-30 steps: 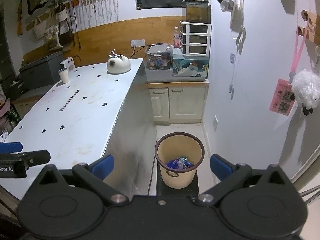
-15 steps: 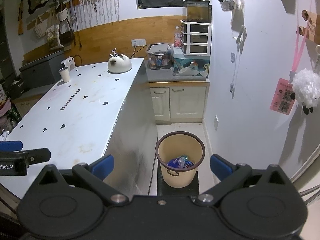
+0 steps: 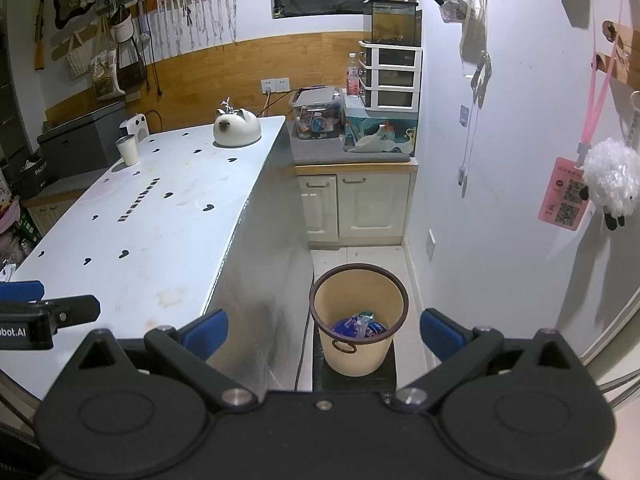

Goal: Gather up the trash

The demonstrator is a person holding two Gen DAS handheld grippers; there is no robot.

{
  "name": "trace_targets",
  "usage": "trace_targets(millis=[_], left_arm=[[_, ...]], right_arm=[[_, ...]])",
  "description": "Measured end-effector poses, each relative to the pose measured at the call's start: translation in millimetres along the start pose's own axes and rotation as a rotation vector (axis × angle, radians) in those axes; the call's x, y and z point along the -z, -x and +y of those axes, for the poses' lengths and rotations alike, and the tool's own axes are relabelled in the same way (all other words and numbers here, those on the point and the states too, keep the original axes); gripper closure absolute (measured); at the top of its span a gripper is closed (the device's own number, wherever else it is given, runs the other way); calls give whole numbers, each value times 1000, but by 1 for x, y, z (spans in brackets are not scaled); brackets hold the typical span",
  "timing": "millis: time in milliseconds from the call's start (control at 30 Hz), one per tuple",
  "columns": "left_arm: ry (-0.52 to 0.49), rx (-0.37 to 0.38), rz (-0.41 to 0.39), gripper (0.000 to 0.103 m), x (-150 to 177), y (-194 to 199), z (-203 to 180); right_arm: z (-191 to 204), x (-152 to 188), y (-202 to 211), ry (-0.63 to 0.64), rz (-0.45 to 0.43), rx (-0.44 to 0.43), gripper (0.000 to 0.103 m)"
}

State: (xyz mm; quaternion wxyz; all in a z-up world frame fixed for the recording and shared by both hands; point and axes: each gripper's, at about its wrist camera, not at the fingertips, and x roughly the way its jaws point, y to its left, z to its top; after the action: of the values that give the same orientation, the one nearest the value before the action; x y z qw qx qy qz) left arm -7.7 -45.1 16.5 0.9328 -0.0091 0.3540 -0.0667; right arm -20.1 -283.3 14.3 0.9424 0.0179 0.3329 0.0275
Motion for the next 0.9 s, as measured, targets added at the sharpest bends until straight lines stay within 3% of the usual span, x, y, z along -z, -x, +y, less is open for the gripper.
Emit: trace_targets(millis=[900], left_arm=[[0, -3, 0, 0, -3, 1, 2]], right_arm=[[1, 0, 0, -2, 0, 0, 0]])
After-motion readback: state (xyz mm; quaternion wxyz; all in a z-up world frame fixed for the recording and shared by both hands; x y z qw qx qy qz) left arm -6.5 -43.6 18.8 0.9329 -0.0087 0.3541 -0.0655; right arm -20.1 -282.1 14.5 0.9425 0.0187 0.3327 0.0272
